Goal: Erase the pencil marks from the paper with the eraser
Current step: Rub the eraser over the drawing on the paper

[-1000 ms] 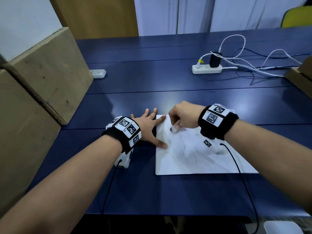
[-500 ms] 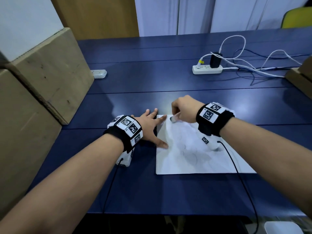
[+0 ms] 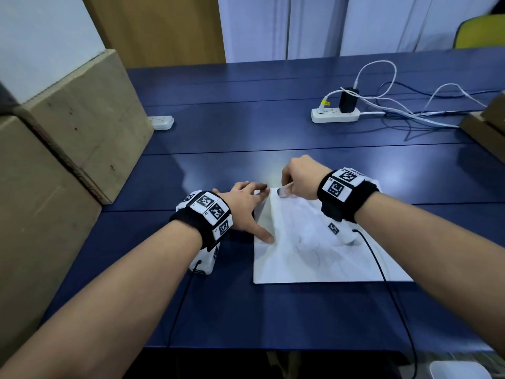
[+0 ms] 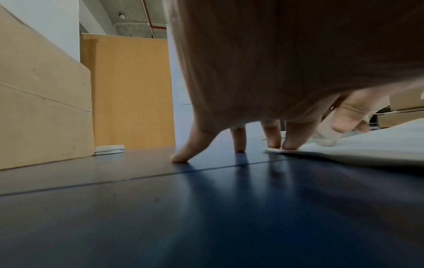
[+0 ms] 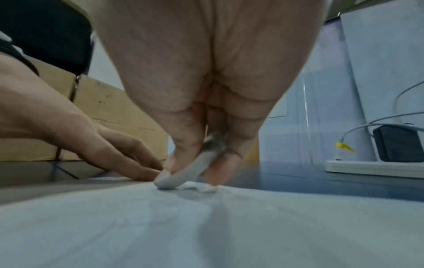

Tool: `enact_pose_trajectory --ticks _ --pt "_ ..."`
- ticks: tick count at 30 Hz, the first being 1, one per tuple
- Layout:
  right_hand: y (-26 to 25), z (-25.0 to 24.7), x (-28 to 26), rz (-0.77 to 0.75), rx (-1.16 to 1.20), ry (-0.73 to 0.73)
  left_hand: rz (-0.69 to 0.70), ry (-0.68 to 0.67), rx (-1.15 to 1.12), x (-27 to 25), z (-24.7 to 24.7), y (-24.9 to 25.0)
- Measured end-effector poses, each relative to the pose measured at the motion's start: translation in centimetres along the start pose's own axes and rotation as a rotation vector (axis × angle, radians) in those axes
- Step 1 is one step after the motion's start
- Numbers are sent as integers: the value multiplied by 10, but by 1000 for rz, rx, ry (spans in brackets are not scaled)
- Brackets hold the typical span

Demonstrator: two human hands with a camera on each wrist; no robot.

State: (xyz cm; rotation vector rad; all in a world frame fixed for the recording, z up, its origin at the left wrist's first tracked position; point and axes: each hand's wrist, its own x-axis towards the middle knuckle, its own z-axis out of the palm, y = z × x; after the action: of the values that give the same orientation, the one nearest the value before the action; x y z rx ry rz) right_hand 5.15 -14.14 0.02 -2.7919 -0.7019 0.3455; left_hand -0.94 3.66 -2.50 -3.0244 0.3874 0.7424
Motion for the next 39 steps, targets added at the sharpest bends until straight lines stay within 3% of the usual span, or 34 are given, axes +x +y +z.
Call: enact_pose_trajectory --ticks 6,11,13,19,24,27,32,34,37,39 --pt "-11 8 -25 -202 -97 -319 -10 -23 32 2 -1 1" --pt "-3 2 -2 -43 -39 -70 4 -20 34 3 -1 -2" --pt "0 2 1 -18 -20 -34 6 -24 31 3 -1 -2" --pt "-13 6 -26 -191 -107 -311 -6 -42 39 5 -1 -2" --pt "-1 2 2 -5 -48 -38 3 -29 43 4 -3 -1" --pt "5 2 4 8 -6 12 -4 -34 42 4 -2 -2" --pt "0 6 -21 -159 -70 -346 -12 -40 46 6 -1 0" --pt "-1 6 -17 -146 -83 -302 -14 -34 47 5 -2 0" --pt "5 2 0 -30 -50 -78 -6 -28 51 2 -3 2" --pt "9 1 5 10 -26 -10 -5 -30 46 0 -5 3"
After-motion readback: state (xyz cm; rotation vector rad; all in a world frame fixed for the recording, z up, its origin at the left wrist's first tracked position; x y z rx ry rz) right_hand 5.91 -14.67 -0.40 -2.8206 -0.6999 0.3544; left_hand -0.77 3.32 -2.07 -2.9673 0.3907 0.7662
